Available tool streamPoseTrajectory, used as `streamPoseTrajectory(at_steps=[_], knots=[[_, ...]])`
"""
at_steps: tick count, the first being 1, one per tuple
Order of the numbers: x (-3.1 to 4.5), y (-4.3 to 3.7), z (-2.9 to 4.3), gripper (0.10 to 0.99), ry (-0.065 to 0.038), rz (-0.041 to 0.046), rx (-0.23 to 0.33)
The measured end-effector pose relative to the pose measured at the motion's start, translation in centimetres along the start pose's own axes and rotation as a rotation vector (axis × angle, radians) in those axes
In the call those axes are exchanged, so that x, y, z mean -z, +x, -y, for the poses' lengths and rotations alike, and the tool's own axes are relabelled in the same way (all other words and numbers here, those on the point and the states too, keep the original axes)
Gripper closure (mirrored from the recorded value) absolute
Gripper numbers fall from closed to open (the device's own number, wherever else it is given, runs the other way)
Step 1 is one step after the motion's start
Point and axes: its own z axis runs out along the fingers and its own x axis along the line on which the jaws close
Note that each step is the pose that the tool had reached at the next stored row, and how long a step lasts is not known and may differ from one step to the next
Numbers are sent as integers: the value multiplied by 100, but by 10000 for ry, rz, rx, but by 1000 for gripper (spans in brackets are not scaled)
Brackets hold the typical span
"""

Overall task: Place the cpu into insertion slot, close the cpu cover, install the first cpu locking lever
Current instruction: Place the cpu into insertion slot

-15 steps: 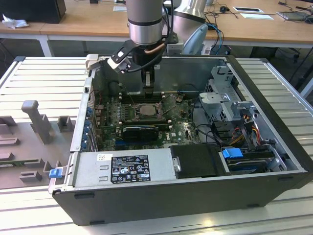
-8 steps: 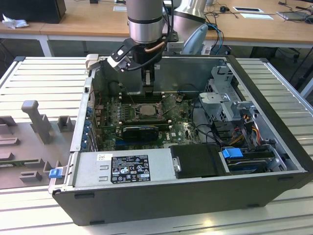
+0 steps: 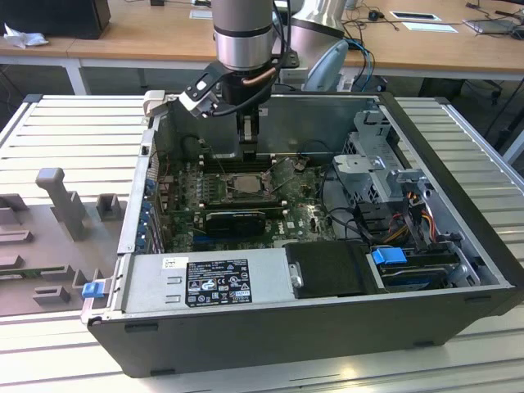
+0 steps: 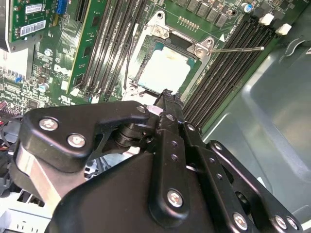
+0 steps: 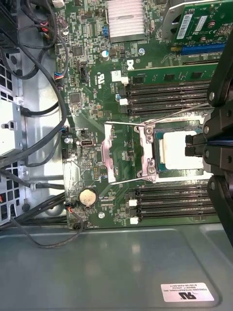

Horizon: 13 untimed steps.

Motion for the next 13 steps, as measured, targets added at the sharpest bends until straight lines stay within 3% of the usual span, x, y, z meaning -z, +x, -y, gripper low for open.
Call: streamPoseTrajectory(at_steps=[13], knots=[[34,0,-3,980,0,5,-54]])
